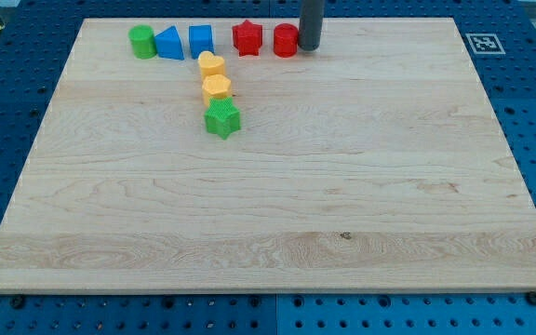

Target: Push the green circle horizontally left to the green star

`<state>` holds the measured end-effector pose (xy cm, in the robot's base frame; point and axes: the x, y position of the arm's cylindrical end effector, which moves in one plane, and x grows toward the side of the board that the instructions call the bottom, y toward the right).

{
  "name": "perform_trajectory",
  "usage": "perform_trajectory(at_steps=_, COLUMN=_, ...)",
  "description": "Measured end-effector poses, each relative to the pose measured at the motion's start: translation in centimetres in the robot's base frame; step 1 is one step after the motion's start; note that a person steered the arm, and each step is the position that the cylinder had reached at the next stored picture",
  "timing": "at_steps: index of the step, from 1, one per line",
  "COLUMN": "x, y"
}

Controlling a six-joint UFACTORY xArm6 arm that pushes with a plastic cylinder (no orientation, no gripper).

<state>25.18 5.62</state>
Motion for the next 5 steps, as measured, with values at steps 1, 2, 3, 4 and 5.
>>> perform_trajectory(at_steps=1, x=-3.1, y=2.6)
perform_trajectory(at_steps=2, x=-6.0, y=1.7)
perform_trajectory(at_steps=3, x=-5.9, y=-3.4)
perform_trajectory(at_steps=4, x=-5.9, y=-10.7)
perform_trajectory(at_steps=5, x=-5.9, y=-18.8)
